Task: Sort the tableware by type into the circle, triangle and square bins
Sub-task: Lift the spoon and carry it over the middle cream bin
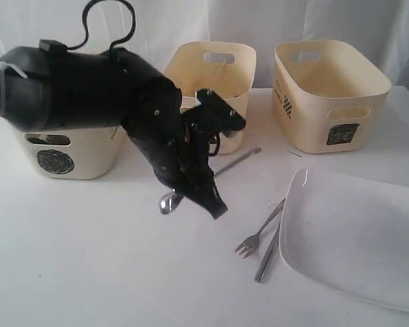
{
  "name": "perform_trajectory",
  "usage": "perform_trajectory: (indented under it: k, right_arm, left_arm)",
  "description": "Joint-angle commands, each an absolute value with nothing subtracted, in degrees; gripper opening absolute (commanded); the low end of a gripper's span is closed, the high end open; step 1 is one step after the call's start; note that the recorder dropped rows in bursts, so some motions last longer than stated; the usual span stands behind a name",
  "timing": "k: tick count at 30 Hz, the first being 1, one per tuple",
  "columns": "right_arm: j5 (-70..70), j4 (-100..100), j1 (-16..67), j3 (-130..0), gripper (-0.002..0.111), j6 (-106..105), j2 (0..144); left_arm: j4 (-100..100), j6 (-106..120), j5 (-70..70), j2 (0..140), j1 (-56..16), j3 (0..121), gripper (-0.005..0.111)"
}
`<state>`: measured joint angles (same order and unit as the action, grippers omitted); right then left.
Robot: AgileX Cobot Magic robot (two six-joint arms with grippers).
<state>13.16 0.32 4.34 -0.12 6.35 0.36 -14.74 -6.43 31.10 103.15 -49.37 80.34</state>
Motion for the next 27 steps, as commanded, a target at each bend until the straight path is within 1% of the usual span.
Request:
perform_trajectory:
  k: [1, 6, 13, 21, 27]
  right_arm:
    - [12.65, 0.43, 3.97, 0.00, 0.000, 6.19, 0.00]
    - [12.65, 0.43, 3.97, 0.00, 0.000, 6.19, 0.00]
    - [12.65, 0.43, 3.97, 0.00, 0.000, 6.19, 0.00]
    - [12.65, 0.43, 3.97, 0.00, 0.000, 6.19, 0.00]
    - [12.65, 0.43, 3.97, 0.00, 0.000, 6.19, 0.00]
  left_arm:
    - [-27.81, -19.69, 27.68, 101.73, -49.12, 83.85, 0.000]
    - [-35.39, -24.32, 18.54, 102.50, -49.12, 87.39, 0.000]
    - [-41.72, -24.56, 16.72, 108.30, -48.89, 94.13, 0.000]
    - [-42.06, -24.67, 9.36, 115.73, -46.92, 103.16, 0.000]
    - [-47.19, -22.06, 0.95, 121.15, -45.42, 108.62, 0.000]
